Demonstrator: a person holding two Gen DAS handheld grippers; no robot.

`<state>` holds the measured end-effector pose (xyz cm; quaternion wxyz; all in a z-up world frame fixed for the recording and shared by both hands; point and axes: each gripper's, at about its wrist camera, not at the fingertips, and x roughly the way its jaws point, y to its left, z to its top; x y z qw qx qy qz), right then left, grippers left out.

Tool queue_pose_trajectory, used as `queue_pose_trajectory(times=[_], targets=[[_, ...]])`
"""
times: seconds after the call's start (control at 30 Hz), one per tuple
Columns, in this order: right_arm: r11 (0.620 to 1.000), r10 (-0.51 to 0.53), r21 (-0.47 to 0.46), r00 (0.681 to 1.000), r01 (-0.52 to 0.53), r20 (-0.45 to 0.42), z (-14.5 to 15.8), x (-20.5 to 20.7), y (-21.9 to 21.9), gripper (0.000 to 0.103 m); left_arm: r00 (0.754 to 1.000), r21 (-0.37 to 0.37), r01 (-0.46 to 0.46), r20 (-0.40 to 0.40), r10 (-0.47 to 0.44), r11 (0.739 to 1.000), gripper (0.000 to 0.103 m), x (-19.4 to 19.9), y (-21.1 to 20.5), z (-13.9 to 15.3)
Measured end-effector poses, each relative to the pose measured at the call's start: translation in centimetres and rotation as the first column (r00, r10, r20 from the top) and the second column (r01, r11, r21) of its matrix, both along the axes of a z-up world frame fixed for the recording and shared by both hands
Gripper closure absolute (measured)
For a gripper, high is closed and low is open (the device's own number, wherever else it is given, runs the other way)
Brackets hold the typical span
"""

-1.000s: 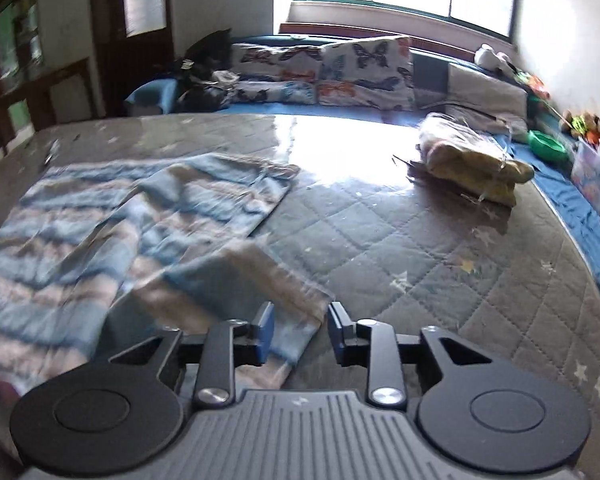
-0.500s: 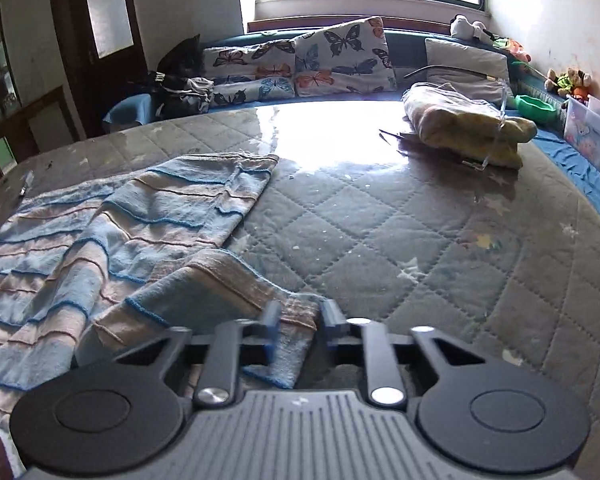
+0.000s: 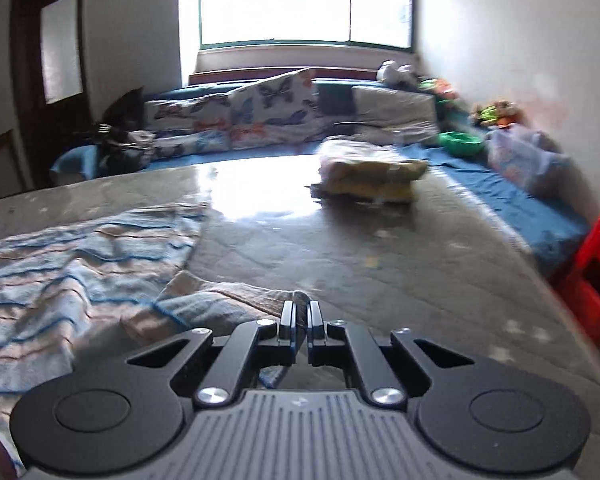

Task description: Fold clothes

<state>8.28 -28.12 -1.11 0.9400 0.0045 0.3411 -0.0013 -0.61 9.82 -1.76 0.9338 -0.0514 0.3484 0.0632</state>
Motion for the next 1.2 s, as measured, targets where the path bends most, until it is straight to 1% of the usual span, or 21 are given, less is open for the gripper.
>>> queue_pose_trajectory(times=[0.13, 0.3, 0.37, 0.47, 0.53, 0.6, 0.7, 0.8, 0.93, 1.0, 1.07, 1.2], targets=[[0.997, -0.072, -0.025, 0.997, 0.072, 0.019, 0.5, -1.9, -1.3, 0.099, 1.0, 0.006, 0.009, 0.004, -0.009, 1.0, 0.0, -0.1, -0.1, -0.3], [0.989, -0.147, -0.02, 0.988, 0.147, -0.054, -1.3, -3.2, -2.8, 0.097, 1.0, 0.021, 0.02, 0.009, -0.021, 1.0, 0.0, -0.2, -0.2, -0.4], [0.987, -0.161, -0.032, 0.986, 0.16, -0.053, -1.3, -3.8, -3.1, 0.097, 1.0, 0.026, 0.024, 0.007, -0.024, 0.999, 0.0, -0.2, -0.2, -0.4], [0.993, -0.105, -0.048, 0.994, 0.104, -0.027, 0.0, -4.0, -2.7, 0.094, 1.0, 0.035, 0.025, 0.009, -0.026, 0.999, 0.0, -0.2, -0.3, -0.5], [0.998, -0.033, -0.047, 0.999, 0.033, 0.001, 1.2, -3.3, -1.3, 0.093, 1.0, 0.04, 0.026, 0.009, -0.026, 0.999, 0.0, -0.2, -0.4, -0.6], [0.998, 0.045, -0.032, 0.999, -0.045, 0.003, 1.8, -2.2, 0.3, 0.093, 1.0, 0.041, 0.025, 0.009, -0.026, 0.999, 0.0, -0.2, -0.4, -0.6], [0.99, 0.139, 0.015, 0.99, -0.139, -0.019, 1.6, -0.3, 2.8, 0.093, 1.0, 0.045, 0.025, 0.007, -0.025, 0.999, 0.0, -0.1, -0.4, -0.6], [0.981, 0.196, 0.018, 0.98, -0.195, -0.036, 0.9, 1.3, 4.7, 0.093, 1.0, 0.046, 0.024, 0.009, -0.025, 0.999, 0.0, -0.2, -0.4, -0.7], [0.976, 0.219, 0.008, 0.974, -0.219, -0.056, -0.3, 3.0, 5.8, 0.093, 1.0, 0.048, 0.023, 0.011, -0.024, 0.999, 0.0, -0.2, -0.4, -0.7], [0.98, 0.196, -0.006, 0.978, -0.197, -0.071, -1.1, 3.8, 5.6, 0.093, 1.0, 0.048, 0.023, 0.012, -0.024, 0.999, 0.0, -0.2, -0.4, -0.7], [0.986, 0.165, 0.004, 0.983, -0.165, -0.08, -1.7, 4.2, 4.6, 0.093, 1.0, 0.048, 0.023, 0.011, -0.024, 0.999, 0.0, -0.2, -0.4, -0.7], [0.992, 0.128, 0.021, 0.989, -0.127, -0.072, -1.9, 3.5, 3.0, 0.093, 1.0, 0.049, 0.026, 0.009, -0.026, 0.998, 0.0, -0.1, -0.4, -0.7]])
